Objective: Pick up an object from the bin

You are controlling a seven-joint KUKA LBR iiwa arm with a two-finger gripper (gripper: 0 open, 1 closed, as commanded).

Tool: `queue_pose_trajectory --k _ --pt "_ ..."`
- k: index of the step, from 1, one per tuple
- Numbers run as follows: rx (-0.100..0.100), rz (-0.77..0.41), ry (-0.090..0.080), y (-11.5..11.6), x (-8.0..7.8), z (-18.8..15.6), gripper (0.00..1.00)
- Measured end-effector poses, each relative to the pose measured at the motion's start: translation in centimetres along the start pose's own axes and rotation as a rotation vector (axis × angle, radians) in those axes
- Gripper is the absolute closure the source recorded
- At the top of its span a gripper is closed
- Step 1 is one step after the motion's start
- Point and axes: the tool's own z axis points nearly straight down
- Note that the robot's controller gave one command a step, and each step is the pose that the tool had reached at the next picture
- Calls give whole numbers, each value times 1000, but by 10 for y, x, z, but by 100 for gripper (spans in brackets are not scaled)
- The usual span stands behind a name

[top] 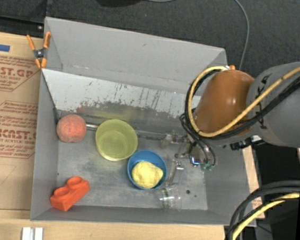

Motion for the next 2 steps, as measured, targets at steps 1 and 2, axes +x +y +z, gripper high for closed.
queue_pose_trajectory --k 1,2 --pt "-1 -28 0 15 -3 51 0" --pt "-1 -22 -2 24 -11 30 0"
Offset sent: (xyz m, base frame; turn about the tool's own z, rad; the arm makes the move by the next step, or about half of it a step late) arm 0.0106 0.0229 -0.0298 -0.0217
